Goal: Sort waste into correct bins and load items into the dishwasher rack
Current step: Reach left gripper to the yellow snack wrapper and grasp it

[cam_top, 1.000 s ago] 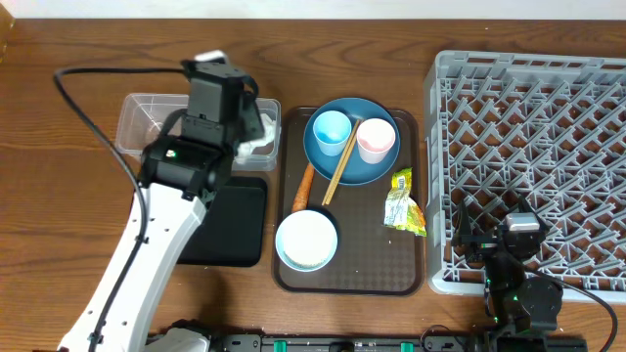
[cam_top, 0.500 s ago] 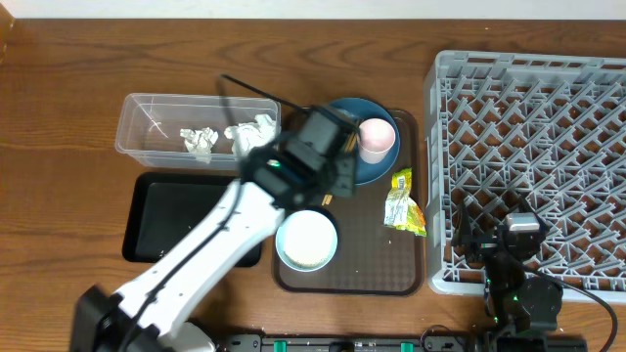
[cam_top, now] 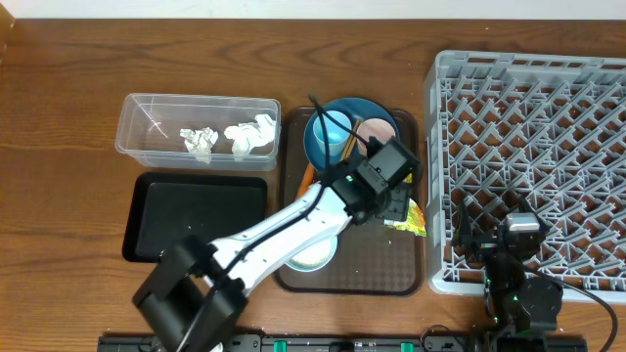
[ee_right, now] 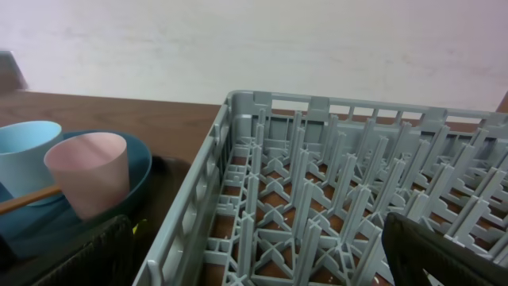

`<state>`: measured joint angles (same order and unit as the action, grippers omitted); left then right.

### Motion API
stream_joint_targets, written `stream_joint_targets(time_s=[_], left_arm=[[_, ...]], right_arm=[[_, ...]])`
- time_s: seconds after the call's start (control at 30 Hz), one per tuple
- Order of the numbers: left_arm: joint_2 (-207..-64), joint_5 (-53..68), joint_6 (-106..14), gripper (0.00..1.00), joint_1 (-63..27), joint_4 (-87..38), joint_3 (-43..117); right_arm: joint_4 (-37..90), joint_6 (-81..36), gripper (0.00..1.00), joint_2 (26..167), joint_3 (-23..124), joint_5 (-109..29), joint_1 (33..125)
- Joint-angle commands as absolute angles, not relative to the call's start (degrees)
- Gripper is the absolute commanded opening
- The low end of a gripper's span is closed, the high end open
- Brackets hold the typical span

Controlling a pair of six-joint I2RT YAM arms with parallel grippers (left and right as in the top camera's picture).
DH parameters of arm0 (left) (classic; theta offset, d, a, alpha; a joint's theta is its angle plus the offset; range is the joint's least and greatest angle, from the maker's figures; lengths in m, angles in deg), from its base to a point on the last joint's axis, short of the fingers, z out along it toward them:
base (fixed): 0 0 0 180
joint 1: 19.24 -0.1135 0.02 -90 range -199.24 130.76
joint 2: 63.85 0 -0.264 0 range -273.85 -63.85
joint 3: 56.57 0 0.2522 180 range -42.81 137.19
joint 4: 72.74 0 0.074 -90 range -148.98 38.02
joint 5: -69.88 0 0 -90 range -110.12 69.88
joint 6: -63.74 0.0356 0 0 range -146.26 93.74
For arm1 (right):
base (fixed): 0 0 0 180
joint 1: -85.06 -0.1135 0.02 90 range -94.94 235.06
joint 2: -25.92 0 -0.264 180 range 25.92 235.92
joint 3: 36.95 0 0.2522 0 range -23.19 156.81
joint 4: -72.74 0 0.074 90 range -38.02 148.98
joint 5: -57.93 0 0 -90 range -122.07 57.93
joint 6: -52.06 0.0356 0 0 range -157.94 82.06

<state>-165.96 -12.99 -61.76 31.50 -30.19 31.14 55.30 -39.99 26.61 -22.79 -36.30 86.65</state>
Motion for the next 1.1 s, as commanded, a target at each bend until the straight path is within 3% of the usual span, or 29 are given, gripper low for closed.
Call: stream_joint_targets(time_s=[0.0,0.6,1.07], left_arm=[[-167.2,-13.2,-64.7,0.63,32.3,-31.0,31.5],[-167.6,-14.2,-67.5,0.63,34.0,-36.3,30.1],[-168.1,-25.7,-68.4,0.63,38.9,-37.0,29.7]], right_arm=[[55.1,-39.3,0.99,26.3,-22.9,-36.1,87.0],[55.1,-39.3,0.99,26.3,-22.9,-36.1,87.0],[55.1,-39.3,0.99,26.3,-22.9,-36.1,87.0]])
